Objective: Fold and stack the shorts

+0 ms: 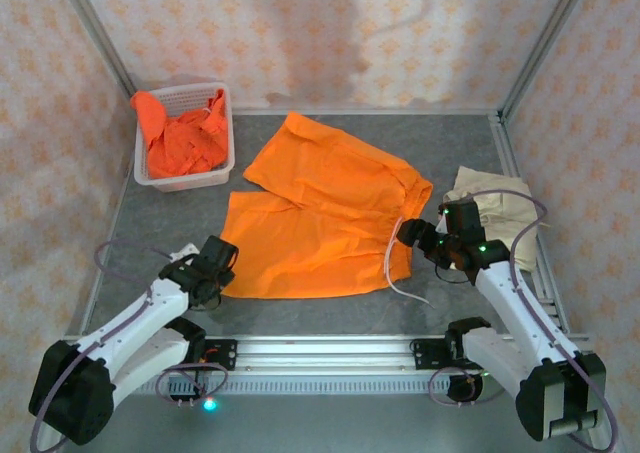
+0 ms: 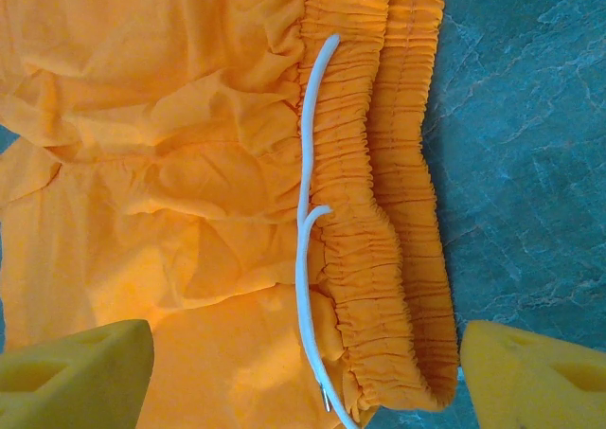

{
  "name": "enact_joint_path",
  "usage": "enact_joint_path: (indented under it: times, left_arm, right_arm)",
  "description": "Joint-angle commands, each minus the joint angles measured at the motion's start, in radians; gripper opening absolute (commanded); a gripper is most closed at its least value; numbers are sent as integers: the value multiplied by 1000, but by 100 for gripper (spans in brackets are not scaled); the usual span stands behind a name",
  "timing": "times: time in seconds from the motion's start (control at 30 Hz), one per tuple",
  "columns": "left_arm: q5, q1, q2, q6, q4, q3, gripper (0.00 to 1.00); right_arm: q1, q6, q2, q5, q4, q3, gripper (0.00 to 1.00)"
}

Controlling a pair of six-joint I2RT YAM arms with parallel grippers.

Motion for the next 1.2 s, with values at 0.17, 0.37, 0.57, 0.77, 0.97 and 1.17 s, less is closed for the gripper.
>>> enact_joint_path:
  times: [0.17, 0.37, 0.57, 0.77, 0.97, 1.17]
  left_arm:
    - [-58, 10, -8, 27, -18, 22, 53]
    - [-27, 11, 19, 2, 30, -14, 46]
    - [-41, 12, 32, -1, 37, -8, 19]
    - [-54, 11, 32, 8, 49, 10, 9]
    - [-41, 12, 47, 5, 84, -3, 9]
    - [-40, 10, 51, 10, 102, -13, 9]
  right_arm:
    - [8, 6, -16, 9, -17, -5, 84]
    - [8, 4, -16, 8, -33, -9, 84]
    - [11, 27, -15, 13, -71, -23, 80]
    - [66, 86, -9, 59, -72, -83, 73]
    - [149, 152, 33, 94, -27, -102, 65]
    - [167, 180, 82, 123, -17, -107, 59]
